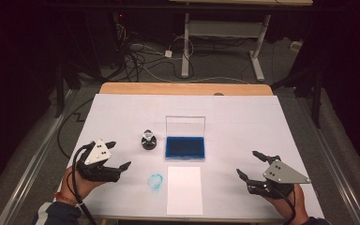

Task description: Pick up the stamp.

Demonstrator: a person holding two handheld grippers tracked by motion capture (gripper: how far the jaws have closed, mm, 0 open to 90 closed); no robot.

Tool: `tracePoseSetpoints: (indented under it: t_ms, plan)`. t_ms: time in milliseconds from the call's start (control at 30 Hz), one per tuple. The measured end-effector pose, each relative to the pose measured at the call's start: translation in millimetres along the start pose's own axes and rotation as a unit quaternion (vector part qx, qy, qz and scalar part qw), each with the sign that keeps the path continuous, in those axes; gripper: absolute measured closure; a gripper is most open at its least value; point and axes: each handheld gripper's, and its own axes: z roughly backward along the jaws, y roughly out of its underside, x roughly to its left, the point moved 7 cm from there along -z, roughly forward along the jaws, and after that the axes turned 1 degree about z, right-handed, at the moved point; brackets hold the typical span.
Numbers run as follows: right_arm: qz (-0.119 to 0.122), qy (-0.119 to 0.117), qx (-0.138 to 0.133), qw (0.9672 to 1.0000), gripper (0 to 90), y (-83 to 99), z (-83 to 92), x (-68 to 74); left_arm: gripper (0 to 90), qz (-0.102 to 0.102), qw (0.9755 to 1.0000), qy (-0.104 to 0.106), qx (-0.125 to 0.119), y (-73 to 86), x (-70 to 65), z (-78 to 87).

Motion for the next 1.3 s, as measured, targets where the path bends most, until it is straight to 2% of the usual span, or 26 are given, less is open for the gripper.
tracePoseSetpoints:
  t_ms: [167,367,567,700,833,867,1033,1067,1100,1133,1200,1233,1267,1300]
  plan:
    - [0.003,-0.003,0.003,1.0,23.6,0.9,0.0,1.5,16.1,-0.01,0.9999,0.005,0.006,-3.2,-0.2,-3.9]
    - [0.002,0.0,0.005,1.0,24.3,2.9,-1.9,0.8,16.1,0.0,0.9996,0.024,0.015,-10.0,-1.2,-11.1]
    - [0.006,-0.004,0.016,0.9998,24.3,5.7,-5.9,1.9,16.1,-0.01,0.9982,0.042,0.041,-24.8,-0.4,-25.5]
    - [0.009,0.003,0.012,0.9999,24.6,4.8,-6.0,1.0,16.0,-0.02,0.9963,0.055,0.063,-36.6,2.3,-37.6]
    - [0.009,0.005,0.015,0.9998,24.7,5.9,-5.6,0.9,16.0,-0.028,0.9951,0.054,0.078,-46.9,7.3,-44.2]
    - [0.009,0.004,0.016,0.9998,24.6,6.0,-5.6,1.2,16.1,-0.028,0.9941,0.058,0.087,-52.5,11.0,-50.2]
    - [0.011,0.0,0.022,0.9997,24.6,7.6,-6.5,2.8,16.1,-0.034,0.9899,0.065,0.121,-61.1,20.6,-69.3]
    - [0.01,-0.001,0.024,0.9997,24.7,8.3,-6.8,2.9,16.0,-0.034,0.9899,0.065,0.121,-61.1,20.6,-69.3]
    - [0.01,0.0,0.026,0.9996,24.6,9.0,-7.3,2.7,16.1,-0.034,0.9889,0.067,0.129,-62.4,22.5,-73.4]
    - [0.011,0.0,0.027,0.9996,24.7,9.8,-7.8,2.6,16.1,-0.024,0.9877,0.07,0.138,-64.8,26.2,-82.3]
    - [0.012,0.0,0.032,0.9994,24.7,11.7,-9.0,2.5,16.2,-0.027,0.9848,0.07,0.157,-64.7,29.7,-89.1]
    - [0.013,0.0,0.034,0.9993,24.6,12.5,-9.4,2.4,17.4,-0.029,0.9822,0.071,0.171,-63.8,32.7,-93.2]
    - [0.013,-0.002,0.036,0.9993,24.6,13.2,-9.7,2.6,18.0,-0.029,0.9822,0.071,0.171,-63.8,32.7,-93.2]
    - [0.013,-0.002,0.036,0.9993,24.6,13.3,-9.6,2.6,18.2,-0.025,0.9811,0.073,0.177,-63.2,34.6,-96.4]
